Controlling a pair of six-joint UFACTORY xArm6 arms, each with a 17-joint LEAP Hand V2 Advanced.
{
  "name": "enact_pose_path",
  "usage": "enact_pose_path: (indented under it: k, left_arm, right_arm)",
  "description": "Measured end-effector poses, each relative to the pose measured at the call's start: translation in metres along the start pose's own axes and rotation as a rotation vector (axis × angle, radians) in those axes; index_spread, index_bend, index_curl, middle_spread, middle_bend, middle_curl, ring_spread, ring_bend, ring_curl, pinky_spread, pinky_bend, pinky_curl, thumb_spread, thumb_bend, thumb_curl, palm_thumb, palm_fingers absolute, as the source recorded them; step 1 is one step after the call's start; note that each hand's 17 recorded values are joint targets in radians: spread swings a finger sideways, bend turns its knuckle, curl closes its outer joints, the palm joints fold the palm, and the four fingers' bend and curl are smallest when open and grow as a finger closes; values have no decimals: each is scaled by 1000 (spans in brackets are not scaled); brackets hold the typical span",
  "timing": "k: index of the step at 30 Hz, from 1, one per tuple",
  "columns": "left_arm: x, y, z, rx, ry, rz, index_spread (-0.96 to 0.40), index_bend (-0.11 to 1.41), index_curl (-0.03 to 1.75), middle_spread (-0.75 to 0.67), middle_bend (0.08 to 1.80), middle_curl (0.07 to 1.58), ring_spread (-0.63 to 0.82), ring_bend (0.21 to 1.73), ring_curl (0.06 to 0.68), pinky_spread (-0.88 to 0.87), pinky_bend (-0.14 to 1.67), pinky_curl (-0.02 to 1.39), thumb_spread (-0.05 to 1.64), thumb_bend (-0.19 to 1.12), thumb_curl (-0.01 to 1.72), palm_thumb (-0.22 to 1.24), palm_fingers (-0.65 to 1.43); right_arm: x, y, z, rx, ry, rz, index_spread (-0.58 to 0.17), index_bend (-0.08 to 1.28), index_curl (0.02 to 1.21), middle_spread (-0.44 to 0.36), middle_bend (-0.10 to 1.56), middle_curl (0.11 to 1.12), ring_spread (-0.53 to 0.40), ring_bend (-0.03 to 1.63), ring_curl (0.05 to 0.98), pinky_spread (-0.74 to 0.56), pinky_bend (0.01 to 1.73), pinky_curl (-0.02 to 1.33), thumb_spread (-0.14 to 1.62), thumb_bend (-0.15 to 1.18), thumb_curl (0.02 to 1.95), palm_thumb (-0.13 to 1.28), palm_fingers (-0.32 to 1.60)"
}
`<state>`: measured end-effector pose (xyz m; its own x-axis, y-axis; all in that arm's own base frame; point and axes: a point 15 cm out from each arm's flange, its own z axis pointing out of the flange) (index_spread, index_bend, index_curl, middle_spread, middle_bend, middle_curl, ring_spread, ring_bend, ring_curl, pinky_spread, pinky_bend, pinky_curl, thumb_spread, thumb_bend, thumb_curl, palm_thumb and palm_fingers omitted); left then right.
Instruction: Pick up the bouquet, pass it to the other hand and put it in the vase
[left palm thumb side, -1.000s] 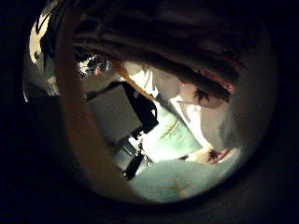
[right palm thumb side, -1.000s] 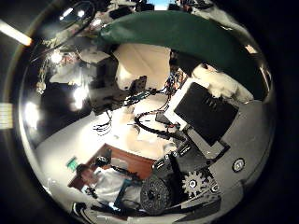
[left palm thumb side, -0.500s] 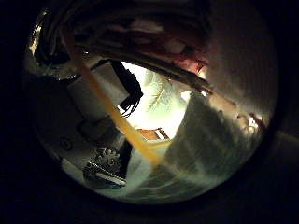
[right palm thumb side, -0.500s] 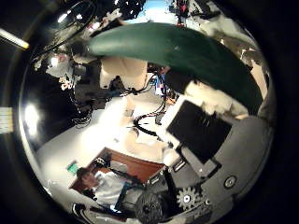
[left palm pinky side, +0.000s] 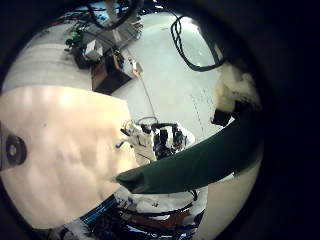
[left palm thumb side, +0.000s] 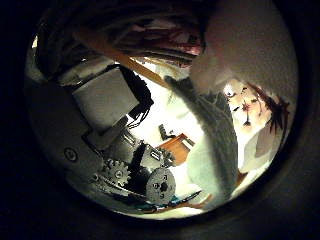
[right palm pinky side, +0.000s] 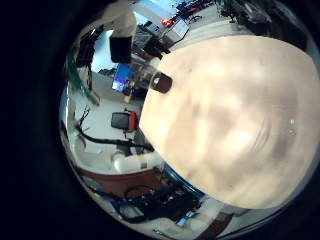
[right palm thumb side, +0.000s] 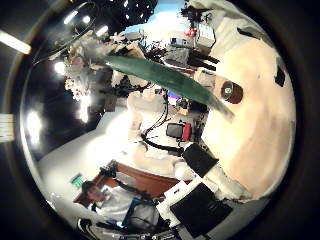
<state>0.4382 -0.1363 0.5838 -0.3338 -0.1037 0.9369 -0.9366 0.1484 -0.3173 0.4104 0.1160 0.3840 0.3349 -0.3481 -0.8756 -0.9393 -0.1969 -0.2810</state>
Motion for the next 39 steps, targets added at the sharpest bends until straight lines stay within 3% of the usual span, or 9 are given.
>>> enact_pose_path:
  k: [8,15,23,39]
  left_arm:
    - [47,-18,-68,151,-101,124,-655,817,1079,-482,1183,941,-397,1458,593,-492,1401,554,1124,48,767,957,1118]
    - [54,-22,-121,293,-170,155,-662,811,1100,-475,1186,937,-396,1454,597,-494,1393,559,1134,32,794,960,1126]
    - [37,-15,-157,336,-186,132,-671,802,1110,-470,1187,932,-394,1451,599,-496,1386,566,1133,13,819,968,1128]
    - [-42,-14,-208,374,-214,49,-683,791,1126,-465,1190,926,-394,1449,602,-501,1379,578,1141,-5,834,974,1128]
  right_arm:
    - [2,-3,-1,-1,-1,22,-376,155,331,57,281,320,187,606,241,404,616,507,984,-29,521,692,-31]
    - [3,-4,0,-4,-2,32,-378,150,298,61,243,318,198,572,230,439,595,452,984,-27,491,697,-2]
    - [1,-17,0,2,1,36,-378,151,277,66,224,323,203,546,226,444,589,412,984,-27,472,701,2]
    - [13,-30,12,26,-48,70,-373,152,261,75,193,328,206,508,225,430,580,355,986,-26,457,714,9]
